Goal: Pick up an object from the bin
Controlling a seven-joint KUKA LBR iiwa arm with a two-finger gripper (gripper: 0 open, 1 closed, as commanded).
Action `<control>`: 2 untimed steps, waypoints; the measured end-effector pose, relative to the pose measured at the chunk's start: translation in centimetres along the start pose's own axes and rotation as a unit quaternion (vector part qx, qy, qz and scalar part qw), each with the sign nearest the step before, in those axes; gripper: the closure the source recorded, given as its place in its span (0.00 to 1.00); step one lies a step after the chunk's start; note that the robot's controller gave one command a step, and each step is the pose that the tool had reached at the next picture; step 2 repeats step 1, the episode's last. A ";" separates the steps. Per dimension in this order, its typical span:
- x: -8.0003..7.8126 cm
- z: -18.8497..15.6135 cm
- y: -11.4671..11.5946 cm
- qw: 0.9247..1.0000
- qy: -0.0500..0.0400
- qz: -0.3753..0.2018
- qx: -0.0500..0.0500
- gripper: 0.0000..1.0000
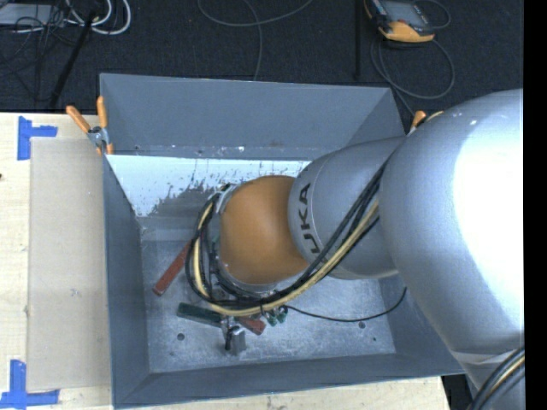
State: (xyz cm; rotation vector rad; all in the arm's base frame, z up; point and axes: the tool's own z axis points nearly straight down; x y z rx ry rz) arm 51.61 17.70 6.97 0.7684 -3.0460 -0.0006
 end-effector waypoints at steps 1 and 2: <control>0.0 0.0 0.0 1.000 0.000 0.000 0.000 1.00; 0.0 0.0 0.0 1.000 0.000 0.000 0.000 1.00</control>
Offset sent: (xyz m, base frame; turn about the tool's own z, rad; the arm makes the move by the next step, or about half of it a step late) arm 0.0000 0.0000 0.0000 0.0000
